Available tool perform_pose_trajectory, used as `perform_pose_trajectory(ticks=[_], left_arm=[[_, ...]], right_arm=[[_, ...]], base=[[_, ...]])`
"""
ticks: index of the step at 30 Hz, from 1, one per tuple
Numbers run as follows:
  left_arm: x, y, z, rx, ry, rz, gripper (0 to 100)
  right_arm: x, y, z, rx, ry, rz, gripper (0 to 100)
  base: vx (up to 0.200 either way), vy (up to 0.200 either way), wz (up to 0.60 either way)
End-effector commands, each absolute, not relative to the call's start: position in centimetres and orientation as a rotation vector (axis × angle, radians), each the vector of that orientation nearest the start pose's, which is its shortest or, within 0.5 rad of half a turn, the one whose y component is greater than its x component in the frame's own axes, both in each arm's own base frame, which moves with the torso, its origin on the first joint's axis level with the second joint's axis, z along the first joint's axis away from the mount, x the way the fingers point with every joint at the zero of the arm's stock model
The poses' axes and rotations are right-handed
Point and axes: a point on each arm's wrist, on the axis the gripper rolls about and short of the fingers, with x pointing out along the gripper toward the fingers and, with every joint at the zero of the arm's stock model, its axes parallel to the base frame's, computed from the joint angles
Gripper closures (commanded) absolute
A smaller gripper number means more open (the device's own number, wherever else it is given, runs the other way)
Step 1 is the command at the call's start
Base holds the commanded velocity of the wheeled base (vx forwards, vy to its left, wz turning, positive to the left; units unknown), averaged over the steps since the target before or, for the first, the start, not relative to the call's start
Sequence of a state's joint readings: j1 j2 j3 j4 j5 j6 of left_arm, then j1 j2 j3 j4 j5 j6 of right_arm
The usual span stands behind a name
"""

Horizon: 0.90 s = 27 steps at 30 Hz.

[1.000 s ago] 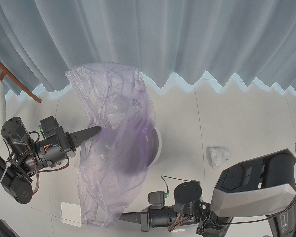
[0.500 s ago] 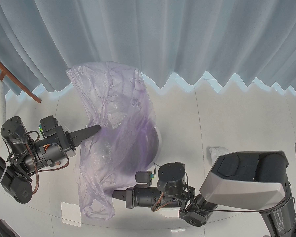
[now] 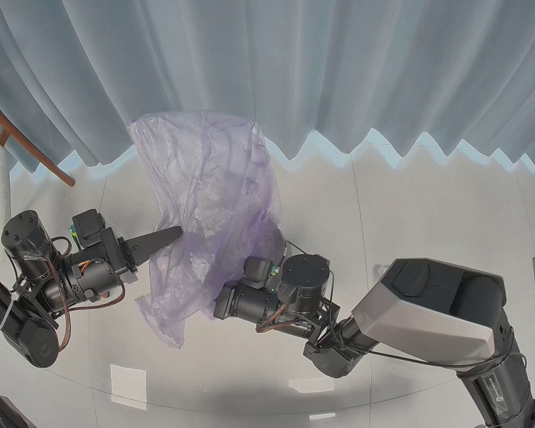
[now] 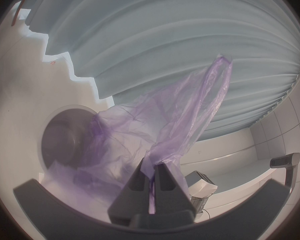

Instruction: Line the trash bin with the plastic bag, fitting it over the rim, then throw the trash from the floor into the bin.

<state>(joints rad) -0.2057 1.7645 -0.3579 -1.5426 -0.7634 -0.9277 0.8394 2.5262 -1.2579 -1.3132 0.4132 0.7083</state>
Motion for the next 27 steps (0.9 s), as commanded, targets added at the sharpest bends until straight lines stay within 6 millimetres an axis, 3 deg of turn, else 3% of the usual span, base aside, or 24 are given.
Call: perform_pose_trajectory(ticks=[1,7,12,17,25,27], left_arm=[[24.7,-6.8,14.8,-0.812,0.321,-0.957,100],[24.7,-6.8,14.7,-0.812,0.321,-0.957,100],[24.8,-6.8,14.8,-0.811,0.32,-0.958,100],[24.8,-6.8,14.7,-0.812,0.321,-0.955,100],[24.9,-6.7,14.8,-0.811,0.317,-0.954,100],[24.9,-6.7,14.8,-0.812,0.318,-0.953,100]], right_arm=[[32.5,36.3,3.6,0.641,0.327,1.161,100],[33.3,36.4,3.2,0.643,0.33,1.125,100],[32.5,36.4,2.5,0.637,0.377,1.118,100],[30.0,35.7,2.1,0.623,0.477,1.121,100],[22.4,33.5,3.5,0.648,0.766,1.194,100],[21.4,32.7,3.6,0.633,0.809,1.202,100]], base=[[0.0,0.0,0.0],[0.0,0.0,0.0],[0.0,0.0,0.0],[0.0,0.0,0.0],[0.0,0.0,0.0],[0.0,0.0,0.0]])
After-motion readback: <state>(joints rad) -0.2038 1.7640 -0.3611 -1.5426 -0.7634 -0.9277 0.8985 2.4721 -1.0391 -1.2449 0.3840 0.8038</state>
